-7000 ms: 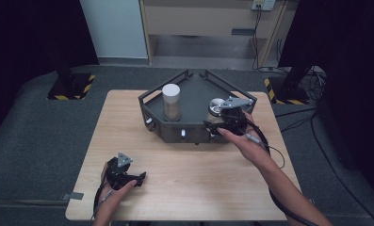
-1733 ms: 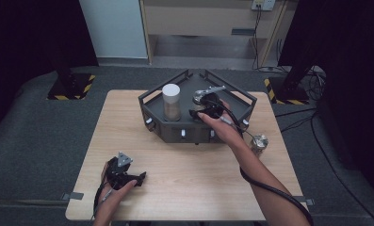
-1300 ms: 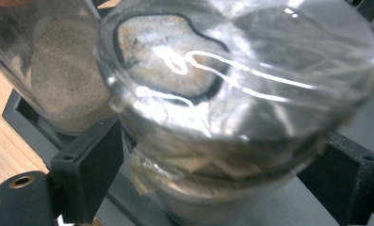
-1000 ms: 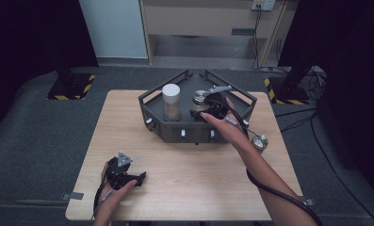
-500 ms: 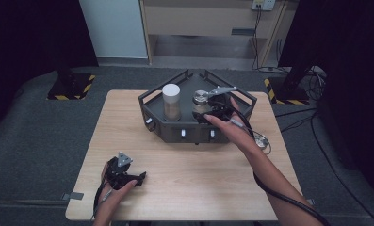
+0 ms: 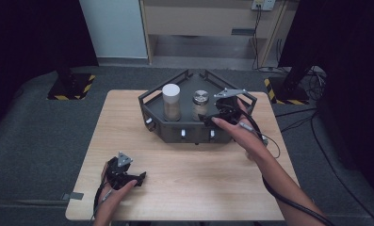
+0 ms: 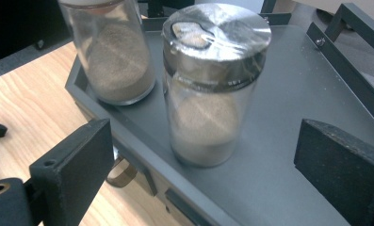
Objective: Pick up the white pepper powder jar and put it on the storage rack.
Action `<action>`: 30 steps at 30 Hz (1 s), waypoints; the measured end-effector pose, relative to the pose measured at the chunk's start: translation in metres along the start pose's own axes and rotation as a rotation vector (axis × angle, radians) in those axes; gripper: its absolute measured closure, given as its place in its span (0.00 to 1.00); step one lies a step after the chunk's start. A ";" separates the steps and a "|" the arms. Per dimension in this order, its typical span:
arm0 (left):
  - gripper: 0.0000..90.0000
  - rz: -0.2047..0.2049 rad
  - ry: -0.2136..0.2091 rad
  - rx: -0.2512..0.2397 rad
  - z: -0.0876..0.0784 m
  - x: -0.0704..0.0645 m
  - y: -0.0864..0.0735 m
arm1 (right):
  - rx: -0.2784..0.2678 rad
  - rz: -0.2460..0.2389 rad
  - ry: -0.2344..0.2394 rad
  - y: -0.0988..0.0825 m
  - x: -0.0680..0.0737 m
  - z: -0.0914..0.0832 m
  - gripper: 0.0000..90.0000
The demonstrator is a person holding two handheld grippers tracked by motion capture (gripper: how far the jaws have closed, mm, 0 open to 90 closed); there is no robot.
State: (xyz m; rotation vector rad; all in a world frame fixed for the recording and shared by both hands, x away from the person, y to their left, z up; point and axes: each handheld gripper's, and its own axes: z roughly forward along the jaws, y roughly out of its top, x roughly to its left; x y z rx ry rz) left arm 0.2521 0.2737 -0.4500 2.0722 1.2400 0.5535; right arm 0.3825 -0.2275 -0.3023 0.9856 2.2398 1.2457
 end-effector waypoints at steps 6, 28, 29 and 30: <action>0.00 0.000 0.001 0.000 0.000 0.000 0.000 | -0.003 0.002 -0.001 -0.008 -0.002 -0.011 0.06; 0.00 0.002 0.001 0.000 0.000 0.000 0.000 | 0.012 -0.006 -0.018 -0.025 -0.018 -0.053 0.06; 0.00 0.002 0.001 0.001 0.000 0.000 0.000 | 0.015 -0.010 -0.022 -0.026 -0.020 -0.054 0.06; 0.00 0.002 0.001 0.000 0.000 0.000 0.000 | 0.017 -0.004 -0.025 -0.027 -0.021 -0.056 0.06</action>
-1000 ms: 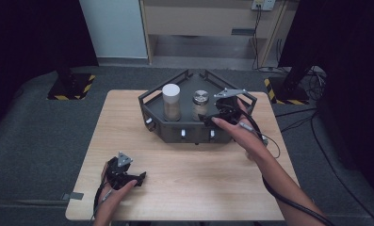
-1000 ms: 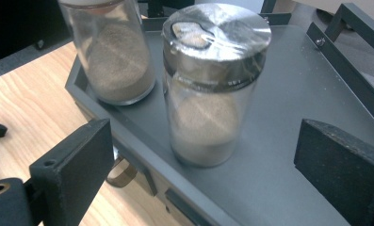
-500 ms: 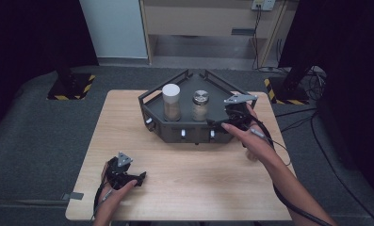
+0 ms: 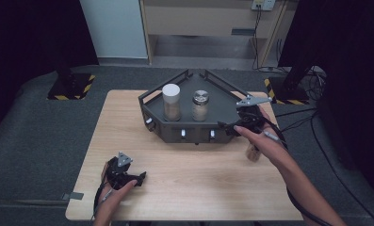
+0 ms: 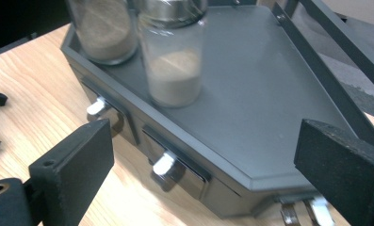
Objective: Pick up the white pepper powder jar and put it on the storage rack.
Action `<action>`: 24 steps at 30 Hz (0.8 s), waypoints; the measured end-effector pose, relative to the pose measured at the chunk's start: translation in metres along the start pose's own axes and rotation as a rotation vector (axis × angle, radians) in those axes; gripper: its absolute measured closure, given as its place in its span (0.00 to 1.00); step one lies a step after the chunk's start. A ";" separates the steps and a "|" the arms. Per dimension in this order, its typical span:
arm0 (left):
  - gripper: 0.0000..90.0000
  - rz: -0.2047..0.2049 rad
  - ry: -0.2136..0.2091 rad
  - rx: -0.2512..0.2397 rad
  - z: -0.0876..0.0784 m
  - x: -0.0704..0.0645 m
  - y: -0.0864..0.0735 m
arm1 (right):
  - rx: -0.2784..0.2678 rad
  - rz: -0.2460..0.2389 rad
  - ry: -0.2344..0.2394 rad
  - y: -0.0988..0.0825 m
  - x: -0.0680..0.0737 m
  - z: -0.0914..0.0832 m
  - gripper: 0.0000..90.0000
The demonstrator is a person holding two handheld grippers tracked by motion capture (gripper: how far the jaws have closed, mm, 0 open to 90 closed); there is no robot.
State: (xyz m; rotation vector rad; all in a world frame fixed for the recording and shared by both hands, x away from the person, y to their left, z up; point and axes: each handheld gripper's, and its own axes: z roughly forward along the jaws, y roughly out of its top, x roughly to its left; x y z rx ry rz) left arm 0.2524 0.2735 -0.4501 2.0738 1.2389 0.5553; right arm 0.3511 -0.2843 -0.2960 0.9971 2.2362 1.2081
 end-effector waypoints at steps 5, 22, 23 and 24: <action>0.00 0.000 -0.001 -0.001 0.000 0.000 0.000 | 0.007 0.005 -0.012 -0.007 -0.004 -0.005 0.06; 0.00 0.000 0.000 0.000 0.000 0.000 0.000 | -0.003 0.043 -0.003 -0.030 -0.009 -0.027 0.06; 0.00 0.000 0.000 0.000 0.000 0.000 0.000 | -0.002 0.043 -0.004 -0.032 -0.009 -0.028 0.06; 0.00 0.000 0.000 0.000 0.000 0.000 0.000 | -0.003 0.044 -0.004 -0.034 -0.009 -0.029 0.06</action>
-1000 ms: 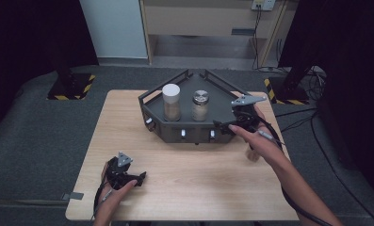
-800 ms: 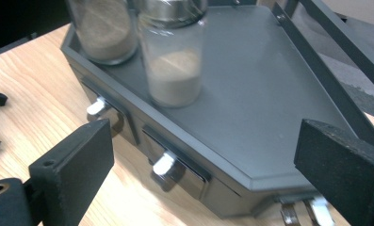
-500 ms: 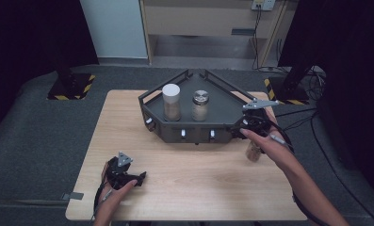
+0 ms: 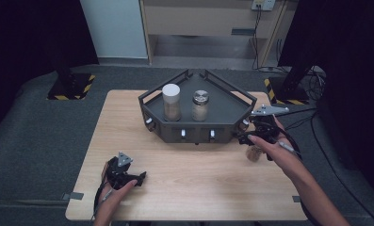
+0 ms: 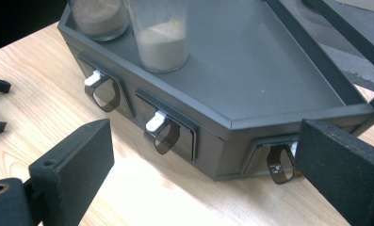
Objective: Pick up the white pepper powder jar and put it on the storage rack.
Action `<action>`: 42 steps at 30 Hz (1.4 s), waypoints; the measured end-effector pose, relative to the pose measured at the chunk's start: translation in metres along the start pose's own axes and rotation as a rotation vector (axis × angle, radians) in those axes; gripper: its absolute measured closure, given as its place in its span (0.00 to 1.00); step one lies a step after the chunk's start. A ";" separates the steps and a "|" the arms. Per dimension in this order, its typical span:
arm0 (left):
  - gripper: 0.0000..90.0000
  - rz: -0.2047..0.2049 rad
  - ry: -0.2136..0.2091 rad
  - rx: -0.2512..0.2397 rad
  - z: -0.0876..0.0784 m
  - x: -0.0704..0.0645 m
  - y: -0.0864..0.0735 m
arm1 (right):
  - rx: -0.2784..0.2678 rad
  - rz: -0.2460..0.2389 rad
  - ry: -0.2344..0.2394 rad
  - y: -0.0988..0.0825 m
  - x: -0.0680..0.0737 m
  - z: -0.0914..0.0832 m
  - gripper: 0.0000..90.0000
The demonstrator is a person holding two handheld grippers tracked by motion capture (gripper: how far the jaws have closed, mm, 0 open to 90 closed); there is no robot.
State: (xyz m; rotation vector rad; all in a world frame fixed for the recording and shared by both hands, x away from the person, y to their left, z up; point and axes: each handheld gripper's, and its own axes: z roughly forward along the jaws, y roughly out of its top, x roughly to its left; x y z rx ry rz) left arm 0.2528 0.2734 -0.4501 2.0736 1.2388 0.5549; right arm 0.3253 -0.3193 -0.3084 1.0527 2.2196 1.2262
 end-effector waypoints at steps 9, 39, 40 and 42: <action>0.00 0.000 0.000 0.000 0.000 0.000 0.000 | 0.003 0.005 -0.007 -0.009 0.002 -0.006 0.06; 0.00 0.000 0.000 0.000 0.000 0.000 0.000 | 0.009 0.040 -0.099 -0.055 -0.006 -0.027 0.05; 0.00 0.000 0.000 0.000 0.000 0.000 0.000 | 0.010 0.046 -0.100 -0.056 -0.007 -0.027 0.05; 0.00 0.000 0.000 0.000 0.000 0.000 0.000 | 0.015 0.053 -0.107 -0.058 -0.009 -0.027 0.05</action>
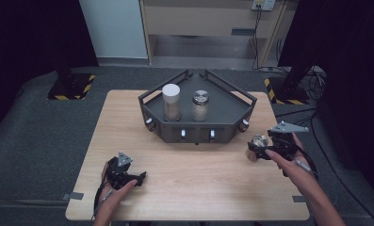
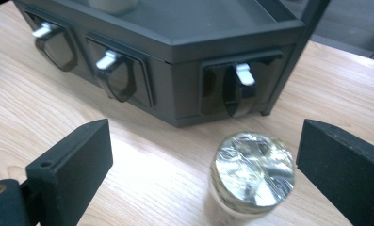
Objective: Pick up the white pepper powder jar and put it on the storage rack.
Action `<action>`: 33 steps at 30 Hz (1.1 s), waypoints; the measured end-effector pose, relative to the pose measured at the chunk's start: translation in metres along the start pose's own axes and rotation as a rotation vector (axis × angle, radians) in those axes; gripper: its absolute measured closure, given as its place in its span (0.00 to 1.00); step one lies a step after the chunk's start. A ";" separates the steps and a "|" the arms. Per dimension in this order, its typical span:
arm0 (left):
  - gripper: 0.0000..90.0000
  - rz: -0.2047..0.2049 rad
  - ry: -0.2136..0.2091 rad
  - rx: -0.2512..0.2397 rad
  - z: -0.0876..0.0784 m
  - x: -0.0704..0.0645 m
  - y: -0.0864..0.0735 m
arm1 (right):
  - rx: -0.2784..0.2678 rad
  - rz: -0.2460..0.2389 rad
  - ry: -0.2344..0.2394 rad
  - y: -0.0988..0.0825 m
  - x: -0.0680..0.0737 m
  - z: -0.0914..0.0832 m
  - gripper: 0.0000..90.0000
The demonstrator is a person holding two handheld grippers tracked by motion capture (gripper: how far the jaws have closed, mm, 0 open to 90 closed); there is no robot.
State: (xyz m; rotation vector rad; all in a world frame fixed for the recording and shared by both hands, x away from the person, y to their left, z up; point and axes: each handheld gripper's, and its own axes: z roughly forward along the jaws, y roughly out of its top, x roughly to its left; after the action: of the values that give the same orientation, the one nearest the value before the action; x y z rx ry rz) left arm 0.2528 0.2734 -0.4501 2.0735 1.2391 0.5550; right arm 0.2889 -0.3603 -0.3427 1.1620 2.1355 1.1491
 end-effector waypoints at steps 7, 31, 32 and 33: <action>0.00 0.000 0.000 0.000 0.000 0.000 0.000 | 0.009 0.011 -0.008 -0.004 -0.005 0.002 0.04; 0.00 0.000 0.000 0.000 0.000 0.000 0.000 | 0.043 0.061 -0.040 -0.030 -0.018 0.009 0.04; 0.00 0.000 0.000 0.000 0.000 0.000 0.000 | 0.043 0.061 -0.040 -0.030 -0.018 0.009 0.04; 0.00 0.000 0.000 0.000 0.000 0.000 0.000 | 0.045 0.066 -0.040 -0.031 -0.019 0.010 0.04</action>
State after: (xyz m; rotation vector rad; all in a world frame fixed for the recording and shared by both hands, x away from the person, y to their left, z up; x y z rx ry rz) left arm 0.2528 0.2734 -0.4501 2.0737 1.2391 0.5550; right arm 0.2917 -0.3812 -0.3740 1.2731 2.1174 1.1016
